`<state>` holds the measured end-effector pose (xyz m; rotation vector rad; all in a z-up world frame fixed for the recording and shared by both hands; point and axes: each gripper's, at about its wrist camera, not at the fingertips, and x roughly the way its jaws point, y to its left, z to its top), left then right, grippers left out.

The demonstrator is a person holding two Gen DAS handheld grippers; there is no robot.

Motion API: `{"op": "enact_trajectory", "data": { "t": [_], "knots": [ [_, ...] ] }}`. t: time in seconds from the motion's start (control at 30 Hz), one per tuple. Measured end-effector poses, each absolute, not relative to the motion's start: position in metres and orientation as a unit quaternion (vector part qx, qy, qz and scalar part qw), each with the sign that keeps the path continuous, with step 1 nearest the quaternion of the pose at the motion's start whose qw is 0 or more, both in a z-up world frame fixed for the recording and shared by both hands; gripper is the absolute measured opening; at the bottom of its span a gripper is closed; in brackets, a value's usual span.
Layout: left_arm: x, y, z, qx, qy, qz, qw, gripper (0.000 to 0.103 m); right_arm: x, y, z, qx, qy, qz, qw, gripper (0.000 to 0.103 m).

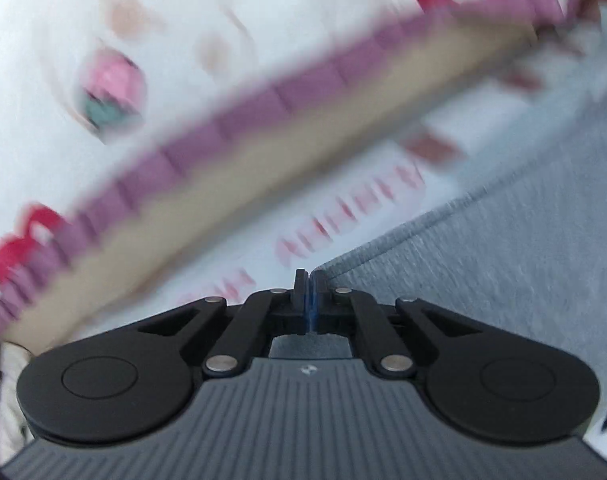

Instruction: Fold clothes

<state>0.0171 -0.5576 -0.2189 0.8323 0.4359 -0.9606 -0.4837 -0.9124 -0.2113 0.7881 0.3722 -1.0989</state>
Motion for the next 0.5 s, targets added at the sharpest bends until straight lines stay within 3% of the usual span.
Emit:
{"op": "enact_trajectory", "data": {
  "t": [0.1,0.3,0.5],
  "knots": [
    [0.001,-0.559,-0.239,0.423,0.164,-0.427,0.782,0.001,-0.488,-0.916,-0.216,0.38,0.165,-0.501,0.76,0.03],
    [0.011,-0.562,-0.222,0.345,0.233,-0.412,0.81,0.011,-0.489,-0.875,-0.193,0.374,0.192,-0.552,0.72,0.044],
    [0.007,-0.564,-0.232,0.353,0.229,-0.406,0.811,0.011,-0.424,-0.778,-0.167,0.225,0.179,-0.496,0.82,0.051]
  ]
}}
